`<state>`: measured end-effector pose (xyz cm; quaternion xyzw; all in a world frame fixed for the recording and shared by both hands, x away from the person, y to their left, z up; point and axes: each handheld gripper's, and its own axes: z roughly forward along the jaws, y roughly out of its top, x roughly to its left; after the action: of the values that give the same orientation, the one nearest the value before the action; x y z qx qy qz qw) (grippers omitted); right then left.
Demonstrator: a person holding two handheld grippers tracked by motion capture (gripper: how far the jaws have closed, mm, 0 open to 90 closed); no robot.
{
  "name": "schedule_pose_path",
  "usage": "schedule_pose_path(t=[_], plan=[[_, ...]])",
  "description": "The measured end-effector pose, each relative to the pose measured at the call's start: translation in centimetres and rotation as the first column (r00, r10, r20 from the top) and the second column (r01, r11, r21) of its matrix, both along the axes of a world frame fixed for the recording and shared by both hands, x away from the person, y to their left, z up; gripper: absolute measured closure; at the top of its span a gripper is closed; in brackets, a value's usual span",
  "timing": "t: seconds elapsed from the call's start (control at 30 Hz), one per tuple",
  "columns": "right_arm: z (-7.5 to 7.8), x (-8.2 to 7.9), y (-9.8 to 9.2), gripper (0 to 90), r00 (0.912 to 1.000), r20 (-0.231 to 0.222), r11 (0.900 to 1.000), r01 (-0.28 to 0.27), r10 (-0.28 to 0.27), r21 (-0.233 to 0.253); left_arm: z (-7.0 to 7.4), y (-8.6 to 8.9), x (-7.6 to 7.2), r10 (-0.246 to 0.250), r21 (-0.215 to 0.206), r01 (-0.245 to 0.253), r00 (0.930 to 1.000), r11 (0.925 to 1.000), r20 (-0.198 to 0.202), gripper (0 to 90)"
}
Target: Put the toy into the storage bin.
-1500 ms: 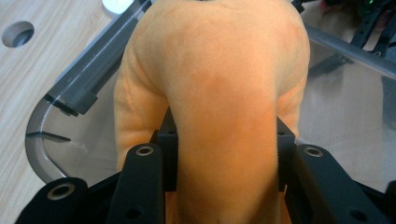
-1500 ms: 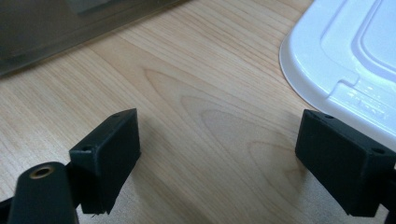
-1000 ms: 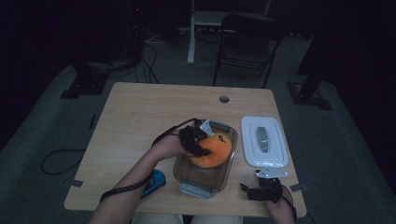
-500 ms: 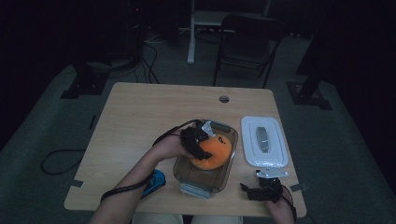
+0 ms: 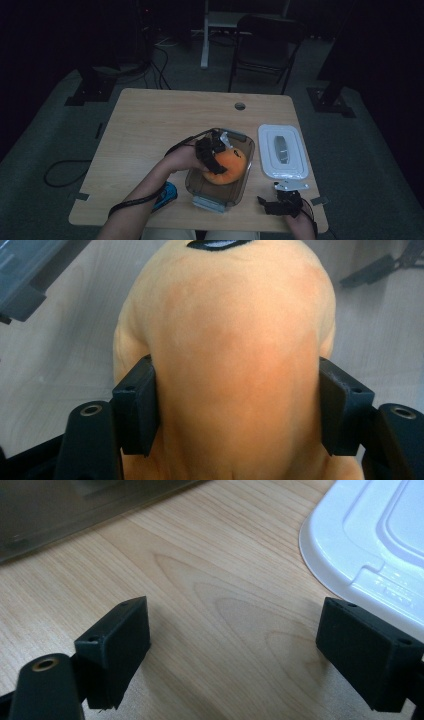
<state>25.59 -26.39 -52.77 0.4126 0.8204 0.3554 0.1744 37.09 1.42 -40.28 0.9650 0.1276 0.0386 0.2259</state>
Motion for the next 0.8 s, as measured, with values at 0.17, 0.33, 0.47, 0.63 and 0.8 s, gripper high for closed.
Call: schedule_pose_path(t=[0.17,0.33,0.47,0.63,0.8], plan=[[0.0,0.0,0.0,13.5,1.0000,0.001,1.000,-0.001,0.001,-0.002,-0.1,-0.2,0.0,0.014,0.012,-0.014,0.9999,0.9998,-0.005,22.5],[0.0,0.0,0.0,13.5,1.0000,0.002,1.000,-0.002,0.002,-0.002,0.0,-0.3,-0.2,0.008,-0.002,-0.008,0.9999,1.0000,-0.015,20.0],[0.0,0.0,0.0,13.5,1.0000,0.002,1.000,-0.002,0.002,-0.003,-0.1,-0.2,-0.5,-0.003,-0.013,0.003,0.9999,0.9999,-0.017,18.1],[0.0,0.0,0.0,13.5,1.0000,0.002,1.000,-0.002,0.002,-0.003,0.3,0.1,-0.9,-0.002,-0.028,0.002,1.0000,0.9996,0.000,18.1],[0.0,0.0,0.0,13.6,1.0000,0.002,1.000,-0.002,0.002,-0.003,0.8,0.5,-1.1,0.014,-0.032,-0.014,0.9998,0.9994,0.012,18.1]])
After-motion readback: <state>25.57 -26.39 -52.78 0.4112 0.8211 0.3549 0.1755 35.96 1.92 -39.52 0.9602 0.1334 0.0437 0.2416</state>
